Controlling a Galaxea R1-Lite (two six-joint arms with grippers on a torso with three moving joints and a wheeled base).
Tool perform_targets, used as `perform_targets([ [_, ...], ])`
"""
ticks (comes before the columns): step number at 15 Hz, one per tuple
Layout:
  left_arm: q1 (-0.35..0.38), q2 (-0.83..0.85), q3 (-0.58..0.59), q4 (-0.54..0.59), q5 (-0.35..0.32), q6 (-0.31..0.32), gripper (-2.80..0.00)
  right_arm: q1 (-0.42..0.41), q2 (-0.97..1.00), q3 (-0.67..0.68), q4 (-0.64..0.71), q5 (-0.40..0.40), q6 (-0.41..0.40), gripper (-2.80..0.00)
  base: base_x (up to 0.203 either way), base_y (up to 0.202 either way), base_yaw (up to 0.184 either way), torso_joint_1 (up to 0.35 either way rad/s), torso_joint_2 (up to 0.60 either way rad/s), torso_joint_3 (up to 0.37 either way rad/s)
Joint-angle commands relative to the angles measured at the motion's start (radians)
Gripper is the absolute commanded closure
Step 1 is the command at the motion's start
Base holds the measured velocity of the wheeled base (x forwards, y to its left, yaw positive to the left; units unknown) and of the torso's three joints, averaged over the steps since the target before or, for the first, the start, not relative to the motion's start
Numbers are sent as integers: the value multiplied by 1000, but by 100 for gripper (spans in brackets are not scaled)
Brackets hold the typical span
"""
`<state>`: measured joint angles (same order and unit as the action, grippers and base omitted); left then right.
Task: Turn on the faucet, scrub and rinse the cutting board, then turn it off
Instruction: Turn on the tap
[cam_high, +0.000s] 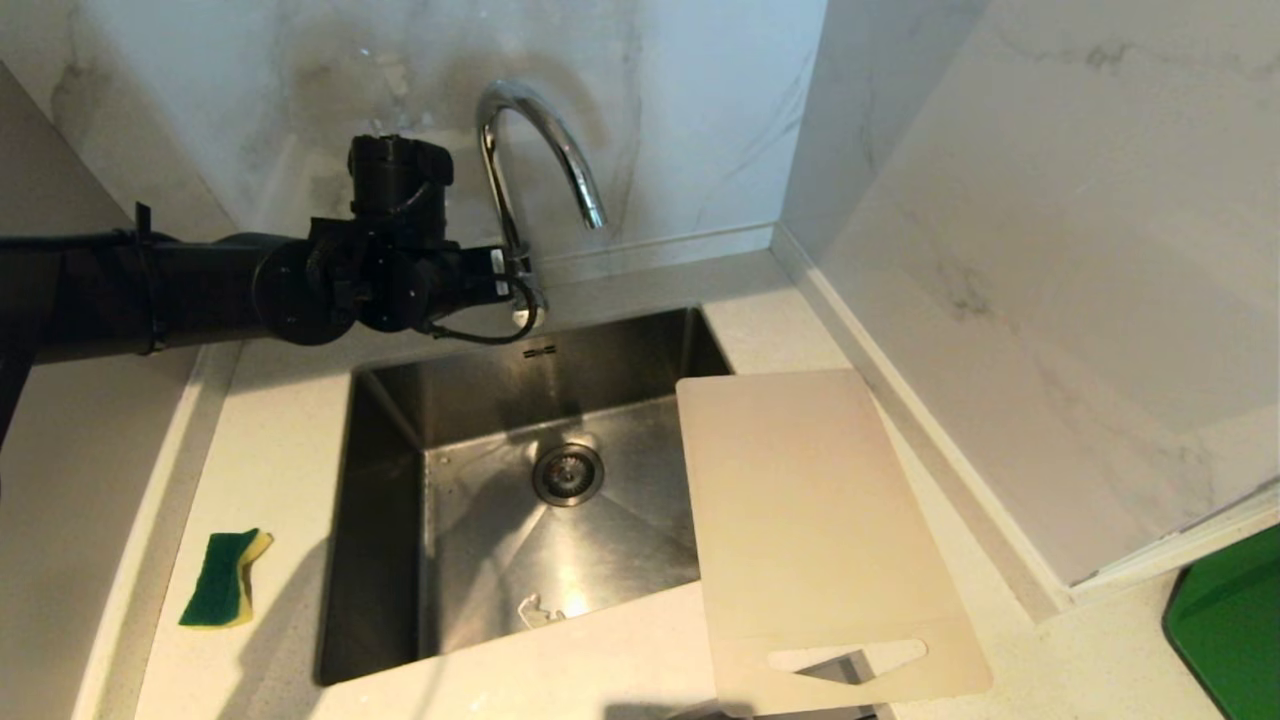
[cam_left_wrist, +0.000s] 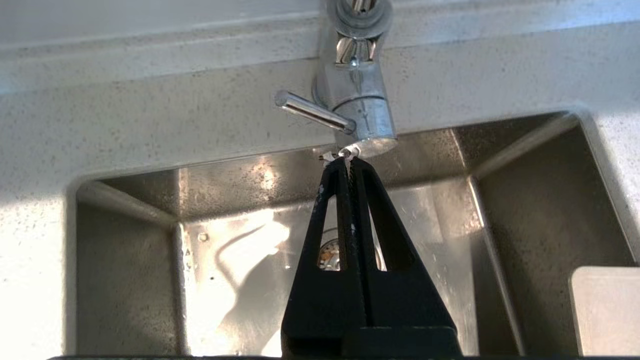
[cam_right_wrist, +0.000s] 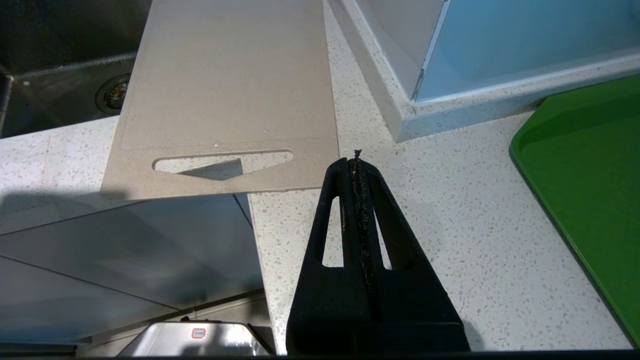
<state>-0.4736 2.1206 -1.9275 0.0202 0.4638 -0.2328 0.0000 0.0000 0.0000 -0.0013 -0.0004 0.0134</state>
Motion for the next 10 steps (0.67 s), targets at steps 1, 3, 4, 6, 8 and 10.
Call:
perform_targets([
  [1,-2,1,-8,-3,1,-3,0,0,0,0,0,0,0,0,0,0,0,0,0,0],
  [3,-3,7,-10,-5,-3,-7,0,0,0,0,0,0,0,0,0,0,0,0,0,0],
  [4,-3,9,-11,-5,-2,-16,0,1,0,0,0,0,0,0,0,0,0,0,0,0],
  [6,-2,10,-11,-5,4,-20,0,0,0,0,0,0,0,0,0,0,0,0,0,0],
  [8,-2,15,-21,-6,18,-43,-280,1,0,0,0,0,0,0,0,0,0,0,0,0],
  [10,0,21,-24,-9,14,-51,-280,1,0,0,0,0,0,0,0,0,0,0,0,0],
])
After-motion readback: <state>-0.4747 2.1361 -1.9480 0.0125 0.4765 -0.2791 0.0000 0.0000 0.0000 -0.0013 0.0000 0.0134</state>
